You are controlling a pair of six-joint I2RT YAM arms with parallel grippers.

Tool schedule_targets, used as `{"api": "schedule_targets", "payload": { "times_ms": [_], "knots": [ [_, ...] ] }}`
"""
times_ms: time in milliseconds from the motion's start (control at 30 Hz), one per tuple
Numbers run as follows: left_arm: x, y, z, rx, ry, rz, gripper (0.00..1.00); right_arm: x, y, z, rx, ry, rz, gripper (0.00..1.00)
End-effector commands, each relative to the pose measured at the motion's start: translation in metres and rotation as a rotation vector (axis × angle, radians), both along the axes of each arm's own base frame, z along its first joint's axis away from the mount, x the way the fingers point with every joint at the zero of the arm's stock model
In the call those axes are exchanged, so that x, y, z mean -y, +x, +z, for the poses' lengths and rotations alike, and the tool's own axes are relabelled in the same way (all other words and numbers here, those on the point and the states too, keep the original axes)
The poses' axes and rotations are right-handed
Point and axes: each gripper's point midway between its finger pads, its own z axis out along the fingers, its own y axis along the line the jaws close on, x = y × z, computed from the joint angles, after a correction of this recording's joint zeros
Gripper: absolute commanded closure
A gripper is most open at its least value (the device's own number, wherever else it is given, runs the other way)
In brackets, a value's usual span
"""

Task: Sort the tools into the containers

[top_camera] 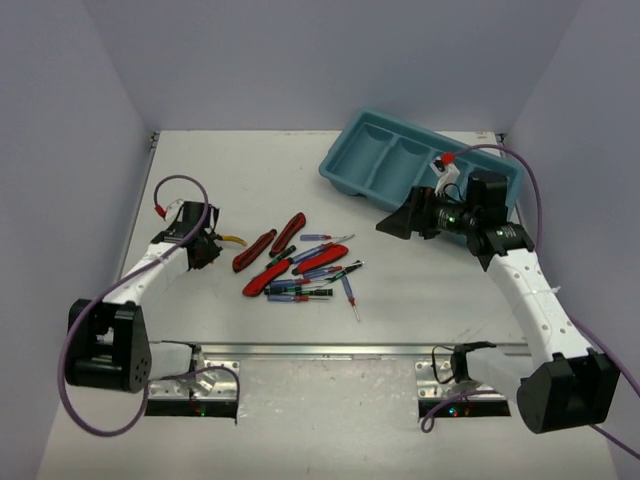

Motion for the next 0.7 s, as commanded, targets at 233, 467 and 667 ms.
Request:
{"api": "schedule_targets", "payload": {
  "times_ms": [233, 467, 667],
  "knots": [
    [0.139, 0.012, 0.137, 0.588, -0.125, -0.587, 1.0, -0.09, 0.009, 0.015, -0.096, 0.11, 0.225, 0.04],
    [0.184, -0.008, 0.157, 0.745, -0.259, -0.74, 1.0, -0.117, 0.026, -0.022, -0.263, 0.087, 0.168, 0.14],
    [0.214, -0.018, 0.172, 0.837, -0.321, -0.814, 1.0, -0.134, 0.024, -0.033, -0.324, 0.159, 0.156, 0.14]
  ]
}}
